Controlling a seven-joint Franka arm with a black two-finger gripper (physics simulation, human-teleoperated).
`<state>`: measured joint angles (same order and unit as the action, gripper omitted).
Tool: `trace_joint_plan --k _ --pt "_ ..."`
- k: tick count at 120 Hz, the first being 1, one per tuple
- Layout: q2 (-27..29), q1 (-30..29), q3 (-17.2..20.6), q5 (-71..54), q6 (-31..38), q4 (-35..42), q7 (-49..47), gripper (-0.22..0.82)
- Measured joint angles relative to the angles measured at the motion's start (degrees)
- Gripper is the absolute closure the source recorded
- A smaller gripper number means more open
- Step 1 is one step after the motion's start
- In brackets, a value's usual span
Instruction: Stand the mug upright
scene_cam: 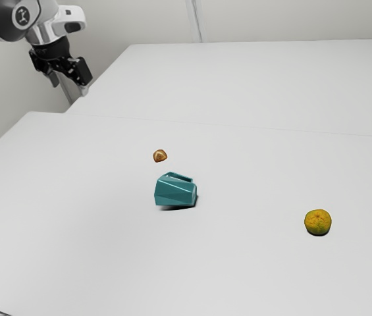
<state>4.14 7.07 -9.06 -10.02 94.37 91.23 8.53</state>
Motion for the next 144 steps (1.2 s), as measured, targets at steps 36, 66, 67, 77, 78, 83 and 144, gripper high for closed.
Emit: trace_joint_plan --k 36,66,67,77,78,83,144 --pt "-0.02 -0.60 -0.25 2.99 0.51 0.97 -0.60 0.00" --pt "-1.03 -3.48 -0.87 14.27 0.81 9.59 -0.88 0.00" --pt "-1.09 -3.57 -0.96 14.90 0.86 9.97 -0.89 0.00" --pt "-2.16 -4.53 -1.78 20.90 1.48 13.33 -0.97 0.00" --pt "-2.37 -4.63 -1.86 21.50 1.53 13.54 -0.98 0.00" --pt "-3.50 -5.20 -2.13 24.19 1.81 14.22 -1.01 0.00" --pt "-19.65 -5.66 -2.36 47.07 5.05 16.44 -1.18 0.00"
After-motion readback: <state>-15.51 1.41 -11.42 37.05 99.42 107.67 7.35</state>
